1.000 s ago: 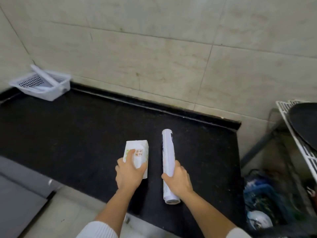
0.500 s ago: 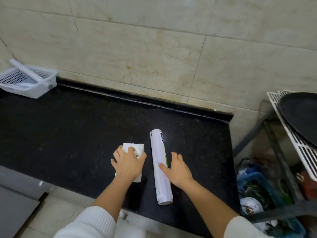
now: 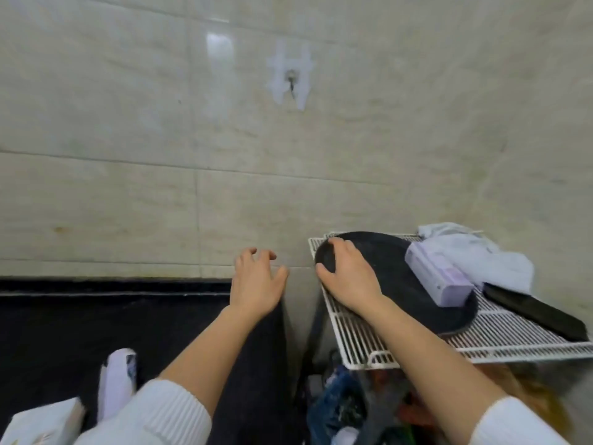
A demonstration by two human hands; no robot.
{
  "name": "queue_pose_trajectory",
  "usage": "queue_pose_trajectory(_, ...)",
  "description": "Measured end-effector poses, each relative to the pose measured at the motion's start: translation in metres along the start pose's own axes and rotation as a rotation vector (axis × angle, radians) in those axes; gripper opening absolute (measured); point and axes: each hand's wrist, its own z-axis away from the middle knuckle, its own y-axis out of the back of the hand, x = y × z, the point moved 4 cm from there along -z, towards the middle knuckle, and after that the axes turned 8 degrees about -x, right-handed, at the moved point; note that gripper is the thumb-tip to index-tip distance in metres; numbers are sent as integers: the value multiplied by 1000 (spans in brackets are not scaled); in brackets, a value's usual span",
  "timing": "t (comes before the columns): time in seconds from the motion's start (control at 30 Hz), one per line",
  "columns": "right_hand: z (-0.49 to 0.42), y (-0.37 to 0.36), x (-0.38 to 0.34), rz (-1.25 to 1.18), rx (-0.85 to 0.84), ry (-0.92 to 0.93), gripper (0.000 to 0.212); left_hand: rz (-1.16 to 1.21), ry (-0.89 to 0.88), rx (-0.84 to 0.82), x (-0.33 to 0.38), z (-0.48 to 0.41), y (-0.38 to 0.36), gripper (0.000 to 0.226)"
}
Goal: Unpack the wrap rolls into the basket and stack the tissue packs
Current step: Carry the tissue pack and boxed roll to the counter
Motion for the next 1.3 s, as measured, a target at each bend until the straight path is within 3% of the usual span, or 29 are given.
queue_pose_trajectory(0.17,-1,60,117,198,70,-152,58,44,-7,-120,72,0,-89,42)
queue_pose_trajectory(0.33,8,74,206,303,-35,-351,64,-108,83,-204,97,4,-153,51)
queue_pose_trajectory(0.63,16,51,241,6,-45,-390,68,-156,114,-221,91,8,-169,51)
queue_pose_trajectory(0.8,12,51,217,-66,43,-329,67,-95,117,-238,93,8,-160,47)
queue_pose_trajectory(1.0,-5,44,127,-192,56,-97,61,-18,87,-2,78,12,-97,39)
queue_pose_trajectory(1.3,4,-54,-64,-308,-101,132,66,-132,240,252,-67,66,46,31)
